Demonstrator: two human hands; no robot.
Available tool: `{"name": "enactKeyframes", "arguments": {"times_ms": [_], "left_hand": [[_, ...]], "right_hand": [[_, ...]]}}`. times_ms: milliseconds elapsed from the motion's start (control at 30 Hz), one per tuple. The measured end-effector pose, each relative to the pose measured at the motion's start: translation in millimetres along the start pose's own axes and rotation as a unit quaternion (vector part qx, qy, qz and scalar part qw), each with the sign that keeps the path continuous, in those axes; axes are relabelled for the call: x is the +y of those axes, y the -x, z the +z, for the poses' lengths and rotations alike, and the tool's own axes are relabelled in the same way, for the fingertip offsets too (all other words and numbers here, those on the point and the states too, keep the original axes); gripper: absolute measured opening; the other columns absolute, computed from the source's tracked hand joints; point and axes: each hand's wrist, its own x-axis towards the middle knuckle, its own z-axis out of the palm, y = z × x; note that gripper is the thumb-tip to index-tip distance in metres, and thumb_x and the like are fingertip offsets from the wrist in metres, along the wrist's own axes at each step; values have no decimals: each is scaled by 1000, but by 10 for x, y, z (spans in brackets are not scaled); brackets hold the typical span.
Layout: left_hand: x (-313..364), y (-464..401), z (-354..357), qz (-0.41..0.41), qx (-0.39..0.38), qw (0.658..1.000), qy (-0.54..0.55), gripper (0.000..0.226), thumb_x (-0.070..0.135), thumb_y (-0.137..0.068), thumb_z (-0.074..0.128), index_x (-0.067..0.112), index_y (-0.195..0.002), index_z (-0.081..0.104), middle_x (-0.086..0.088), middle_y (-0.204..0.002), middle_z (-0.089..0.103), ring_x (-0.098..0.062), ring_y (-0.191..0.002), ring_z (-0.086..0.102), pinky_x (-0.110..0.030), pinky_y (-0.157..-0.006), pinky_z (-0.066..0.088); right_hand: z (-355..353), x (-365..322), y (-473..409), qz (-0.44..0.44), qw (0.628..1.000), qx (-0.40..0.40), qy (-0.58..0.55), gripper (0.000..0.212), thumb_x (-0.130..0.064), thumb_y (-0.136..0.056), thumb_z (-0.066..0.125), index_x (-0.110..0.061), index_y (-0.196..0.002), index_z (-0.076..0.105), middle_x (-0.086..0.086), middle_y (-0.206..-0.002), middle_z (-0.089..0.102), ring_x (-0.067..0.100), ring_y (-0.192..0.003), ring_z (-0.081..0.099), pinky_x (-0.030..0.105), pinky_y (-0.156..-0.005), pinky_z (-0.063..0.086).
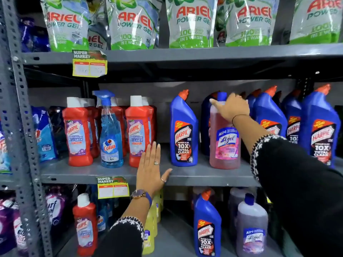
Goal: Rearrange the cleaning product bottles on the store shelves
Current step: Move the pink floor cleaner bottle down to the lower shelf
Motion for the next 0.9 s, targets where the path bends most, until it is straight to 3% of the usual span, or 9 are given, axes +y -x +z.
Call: {"name": "enactKeyframes", "arguments": {"times_ms": [100, 200, 333, 567, 733, 833, 900], "left_hand": [[15, 4, -18, -7, 1, 1000, 8, 85, 58, -87, 35, 9, -152, 9, -14, -156, 19, -28, -144, 15, -35, -117, 6], [3, 14, -20, -7, -20, 1000, 6, 84, 56, -87, 36, 7, -152, 13, -13, -157, 18, -27, -144, 15, -33, -118, 4], [-6, 24, 3, 3, -19, 1000, -5, 82, 54, -87, 36, 5, -150, 17, -15, -156, 21, -27, -144, 16, -34, -117, 5], [2, 4, -10, 7, -15, 1000, -11, 80, 52, -87, 35, 5, -149, 16, -17, -154, 24, -27, -143, 16, -35, -116, 5], [16, 9, -24, 8, -15, 1000, 8, 77, 44, -86, 36, 4, -149, 18, -17, -155, 23, -27, -144, 15, -33, -117, 3], [20, -13, -30, 11, -7, 1000, 15, 78, 40, -83, 38, 3, -149, 20, -16, -155, 22, -26, -144, 14, -31, -118, 1], [18, -6, -25, 12, -9, 1000, 15, 79, 39, -82, 38, 2, -149, 20, -16, -155, 21, -27, -144, 14, -32, -118, 1]], "right_hand": [[-78, -43, -152, 58, 995, -76, -36, 98, -82, -70, 44, 0, -124, 52, 24, -134, 52, 39, -123, 49, 46, -101, 39], [-44, -57, -230, 83, 987, -125, -53, 98, -82, -70, 46, -3, -128, 51, 20, -137, 50, 38, -124, 48, 43, -100, 39], [14, -86, -275, 86, 989, -109, -52, 70, -61, -81, 46, -5, -122, 55, 19, -133, 54, 36, -119, 51, 40, -96, 39], [-88, -267, -56, 47, 986, -113, -117, 60, -55, -78, 50, -5, -111, 61, 19, -120, 60, 35, -107, 56, 36, -88, 43], [-288, -462, 314, 1, 978, -96, -186, 36, -48, -78, 53, -12, -73, 58, 11, -90, 59, 28, -81, 54, 33, -69, 41], [-392, -552, 614, -13, 961, -77, -264, 36, -45, -74, 58, -19, -51, 46, 1, -65, 52, 18, -60, 44, 33, -58, 34], [-375, -553, 858, -10, 951, -78, -300, 37, -41, -73, 60, -21, -48, 42, -4, -55, 46, 14, -53, 40, 30, -53, 32]]}}
